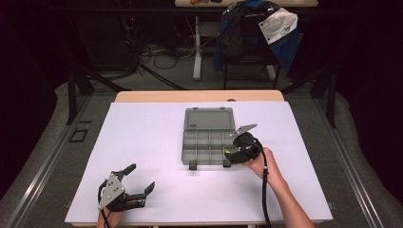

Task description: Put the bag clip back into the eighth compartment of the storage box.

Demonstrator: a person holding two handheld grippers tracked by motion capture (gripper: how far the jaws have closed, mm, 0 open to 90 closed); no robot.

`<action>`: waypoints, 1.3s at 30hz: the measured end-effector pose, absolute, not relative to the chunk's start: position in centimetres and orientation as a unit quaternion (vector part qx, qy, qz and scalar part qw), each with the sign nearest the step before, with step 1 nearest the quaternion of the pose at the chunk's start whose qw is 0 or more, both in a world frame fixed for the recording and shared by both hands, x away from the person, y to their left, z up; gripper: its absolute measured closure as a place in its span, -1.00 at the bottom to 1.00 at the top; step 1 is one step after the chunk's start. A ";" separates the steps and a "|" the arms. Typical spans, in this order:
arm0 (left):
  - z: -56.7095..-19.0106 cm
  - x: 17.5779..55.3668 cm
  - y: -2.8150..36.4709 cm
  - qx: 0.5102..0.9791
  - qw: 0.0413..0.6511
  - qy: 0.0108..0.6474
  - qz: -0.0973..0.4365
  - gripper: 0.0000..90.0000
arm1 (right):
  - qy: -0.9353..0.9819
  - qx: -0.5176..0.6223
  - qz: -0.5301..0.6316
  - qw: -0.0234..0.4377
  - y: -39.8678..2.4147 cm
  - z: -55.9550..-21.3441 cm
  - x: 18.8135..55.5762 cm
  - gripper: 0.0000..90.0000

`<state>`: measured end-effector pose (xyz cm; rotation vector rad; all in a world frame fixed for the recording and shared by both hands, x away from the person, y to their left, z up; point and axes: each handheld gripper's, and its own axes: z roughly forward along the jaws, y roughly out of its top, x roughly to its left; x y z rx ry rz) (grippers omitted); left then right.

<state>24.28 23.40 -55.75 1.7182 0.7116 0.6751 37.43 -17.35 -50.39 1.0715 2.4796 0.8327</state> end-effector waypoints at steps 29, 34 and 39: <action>-55.7 24.1 23.4 0.726 0.549 0.300 0.284 -0.77 | 0.849 0.342 0.373 0.154 -19.4 -49.0 34.4 -1.00; -55.7 24.1 23.4 0.726 0.549 0.300 0.285 -0.77 | 0.841 0.333 0.393 0.167 -20.3 -48.9 33.1 -1.00; -55.7 24.2 23.4 0.726 0.549 0.300 0.284 -0.77 | 0.835 0.326 0.407 0.175 -21.3 -49.2 31.9 -1.00</action>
